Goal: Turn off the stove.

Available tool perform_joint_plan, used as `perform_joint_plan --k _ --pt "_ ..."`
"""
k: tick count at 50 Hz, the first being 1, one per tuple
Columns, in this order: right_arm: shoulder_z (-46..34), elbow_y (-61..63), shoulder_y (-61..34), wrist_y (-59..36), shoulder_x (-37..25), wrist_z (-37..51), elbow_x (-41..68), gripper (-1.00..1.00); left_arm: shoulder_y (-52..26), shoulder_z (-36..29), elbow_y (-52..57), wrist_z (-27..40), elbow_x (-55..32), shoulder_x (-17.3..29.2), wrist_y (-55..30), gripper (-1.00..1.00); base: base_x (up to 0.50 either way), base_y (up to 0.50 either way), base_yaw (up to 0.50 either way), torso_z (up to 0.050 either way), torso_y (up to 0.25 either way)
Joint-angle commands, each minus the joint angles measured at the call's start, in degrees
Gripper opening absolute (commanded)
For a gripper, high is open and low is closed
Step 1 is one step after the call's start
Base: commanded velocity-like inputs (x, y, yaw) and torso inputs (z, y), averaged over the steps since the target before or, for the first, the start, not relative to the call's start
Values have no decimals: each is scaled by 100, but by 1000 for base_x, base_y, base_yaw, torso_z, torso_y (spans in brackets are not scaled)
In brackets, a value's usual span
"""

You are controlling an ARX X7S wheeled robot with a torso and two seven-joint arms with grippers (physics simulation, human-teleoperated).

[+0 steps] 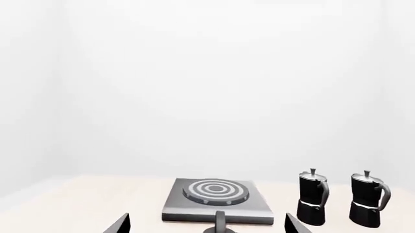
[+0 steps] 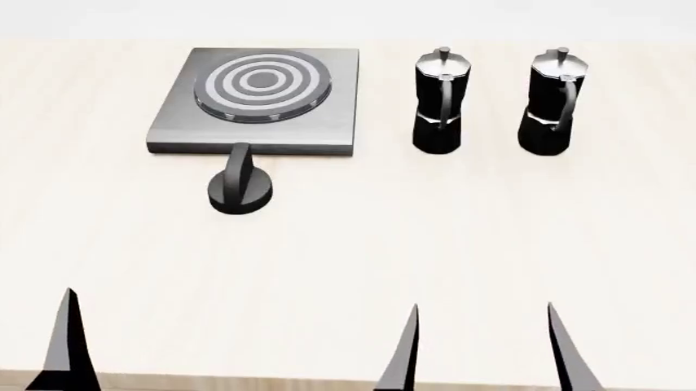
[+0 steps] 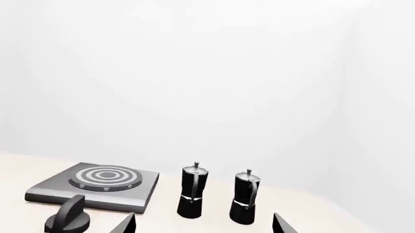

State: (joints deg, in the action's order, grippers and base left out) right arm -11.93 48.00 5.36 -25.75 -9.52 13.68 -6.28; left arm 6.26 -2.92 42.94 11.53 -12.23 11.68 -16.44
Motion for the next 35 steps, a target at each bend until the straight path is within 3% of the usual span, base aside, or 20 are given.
perform_joint_plan --k 1,26,35 --pt "-92 356 54 0 -82 69 -73 100 35 -23 484 117 -139 129 -177 100 0 0 0 0 0" --pt "-23 266 90 193 -118 205 153 100 -56 -88 428 364 -263 244 -211 100 5 0 0 0 0" --pt "-68 289 119 230 -165 224 177 100 -23 -110 308 500 -227 196 -99 100 224 0 0 0 0"
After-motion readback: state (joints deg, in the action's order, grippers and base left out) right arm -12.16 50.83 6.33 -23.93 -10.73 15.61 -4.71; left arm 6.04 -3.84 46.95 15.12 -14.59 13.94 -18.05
